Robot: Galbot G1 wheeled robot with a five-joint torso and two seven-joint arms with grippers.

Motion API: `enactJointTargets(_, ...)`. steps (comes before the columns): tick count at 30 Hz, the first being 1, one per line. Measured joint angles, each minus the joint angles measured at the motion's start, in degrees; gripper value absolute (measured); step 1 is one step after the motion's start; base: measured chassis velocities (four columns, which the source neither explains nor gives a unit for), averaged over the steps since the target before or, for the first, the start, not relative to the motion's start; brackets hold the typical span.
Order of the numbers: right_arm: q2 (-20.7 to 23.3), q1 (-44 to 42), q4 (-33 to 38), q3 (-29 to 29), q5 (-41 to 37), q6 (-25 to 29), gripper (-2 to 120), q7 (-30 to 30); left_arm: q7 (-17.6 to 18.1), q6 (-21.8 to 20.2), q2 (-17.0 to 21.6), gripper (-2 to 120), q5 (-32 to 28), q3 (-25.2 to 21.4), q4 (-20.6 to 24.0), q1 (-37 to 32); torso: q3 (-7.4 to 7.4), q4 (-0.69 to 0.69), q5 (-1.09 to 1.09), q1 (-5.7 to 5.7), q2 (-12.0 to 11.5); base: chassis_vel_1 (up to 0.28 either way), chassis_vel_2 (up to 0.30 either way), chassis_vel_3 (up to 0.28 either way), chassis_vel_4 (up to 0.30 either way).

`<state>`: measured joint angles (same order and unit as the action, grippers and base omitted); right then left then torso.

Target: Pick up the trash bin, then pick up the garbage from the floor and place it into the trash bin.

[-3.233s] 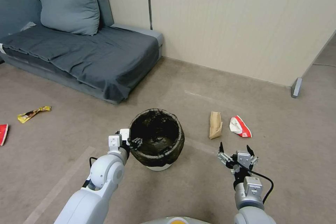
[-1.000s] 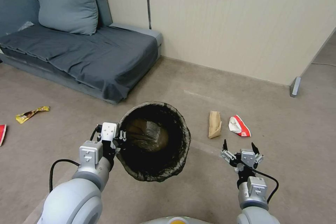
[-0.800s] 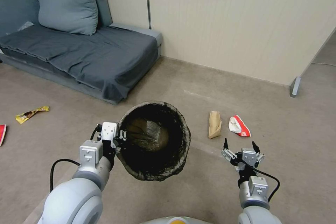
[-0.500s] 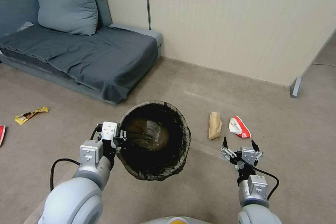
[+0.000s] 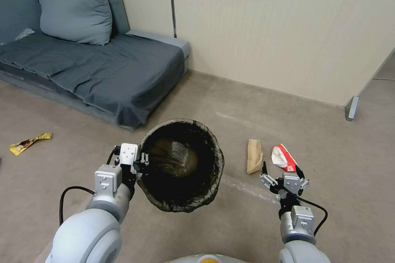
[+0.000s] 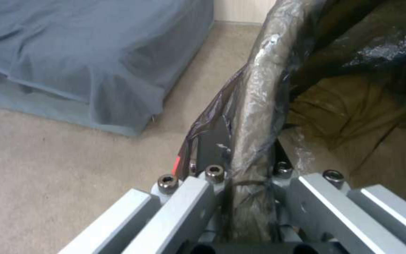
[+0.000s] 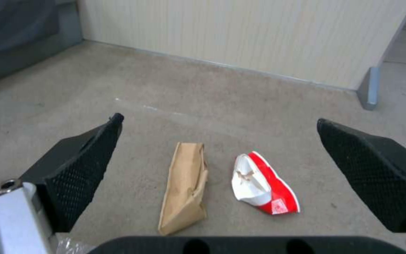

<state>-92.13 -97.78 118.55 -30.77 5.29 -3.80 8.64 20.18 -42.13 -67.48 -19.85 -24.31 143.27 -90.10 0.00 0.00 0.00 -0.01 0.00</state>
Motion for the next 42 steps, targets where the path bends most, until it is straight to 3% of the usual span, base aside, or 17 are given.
enactJointTargets(11,0.0,0.03,0.21,-1.11,2.15,-0.17,100,0.09,-0.02,0.0,-0.11,0,0.11,-0.12,-0.03,0.29,0.0,0.0,0.0,0.01,0.0,-0.09,0.087,0.074,-0.089)
enactJointTargets(15,0.13,1.58,0.51,-1.65,0.81,-3.56,100,1.65,-0.04,0.0,-0.07,0,0.14,-0.13,-0.03,0.41,0.0,-0.02,0.01,0.0,0.0,0.0,0.0,0.0,0.0)
enactJointTargets(17,1.75,4.67,0.93,-2.2,-1.88,-10.51,100,3.09,-0.07,0.0,-0.02,0,0.19,-0.17,-0.03,0.55,0.0,-0.01,0.01,0.0,0.0,0.0,0.0,0.0,0.0)
enactJointTargets(18,1.75,4.67,0.93,-2.2,-1.88,-10.51,100,3.09,-0.07,0.0,-0.02,0,0.19,-0.17,-0.03,0.55,0.0,-0.01,0.01,0.0,0.0,0.0,0.0,0.0,0.0)
enactJointTargets(19,3.5,7.26,1.55,-2.85,-5.07,-17.0,100,3.5,-0.11,0.0,0.05,0,0.23,-0.18,-0.03,0.62,0.0,0.0,0.01,0.0,0.0,0.0,0.0,0.0,0.0)
enactJointTargets(20,3.5,7.26,1.55,-2.85,-5.07,-17.0,100,3.5,-0.11,0.0,0.05,0,0.23,-0.18,-0.03,0.62,0.0,0.0,0.01,0.0,0.0,0.0,0.0,0.0,0.0)
enactJointTargets(22,5.77,10.56,1.81,-4.0,-8.99,-23.77,100,3.72,-0.14,0.0,0.14,0,0.32,-0.21,-0.03,0.59,0.0,0.0,0.0,0.0,0.0,0.0,0.0,0.0,0.0)
enactJointTargets(23,5.77,10.56,1.81,-4.0,-8.99,-23.77,100,3.72,-0.14,0.0,0.14,0,0.32,-0.21,-0.03,0.59,0.0,0.0,0.0,0.0,0.0,0.0,0.0,0.0,0.0)
enactJointTargets(25,10.19,15.68,1.63,-6.24,-17.19,-34.93,100,3.88,-0.19,0.0,0.2,0,0.44,-0.45,-0.04,0.31,0.01,0.0,0.0,0.0,0.0,0.0,0.0,0.0,0.0)
enactJointTargets(26,10.19,15.68,1.63,-6.24,-17.19,-34.93,100,3.88,-0.19,0.0,0.2,0,0.44,-0.45,-0.04,0.31,0.01,0.0,0.0,0.0,0.0,0.0,0.0,0.0,0.0)
enactJointTargets(27,12.76,17.76,0.61,-7.31,-21.61,-38.24,100,3.78,-0.28,0.0,0.2,0,0.51,-0.56,-0.04,0.23,0.0,0.01,0.01,0.0,0.0,0.0,0.0,0.0,0.0)
enactJointTargets(35,20.41,22.01,-9.75,-8.07,-26.0,-39.24,100,-0.13,-0.45,0.0,-0.23,0,0.9,-0.66,-0.04,0.12,0.0,-0.02,0.02,0.0,0.0,0.0,0.0,0.0,0.0)
enactJointTargets(40,22.37,24.41,-14.15,-7.38,-28.34,-39.03,100,-0.78,-0.48,0.0,-0.39,0,1.15,-0.65,-0.04,0.21,0.01,0.0,0.02,0.01,0.0,0.0,0.0,0.0,0.0)
enactJointTargets(42,24.45,27.19,-19.4,-6.83,-29.26,-38.86,100,-1.94,-0.5,0.0,-0.43,0,1.31,-0.58,-0.04,0.18,0.0,0.01,0.02,0.01,0.0,0.0,0.0,0.0,0.0)
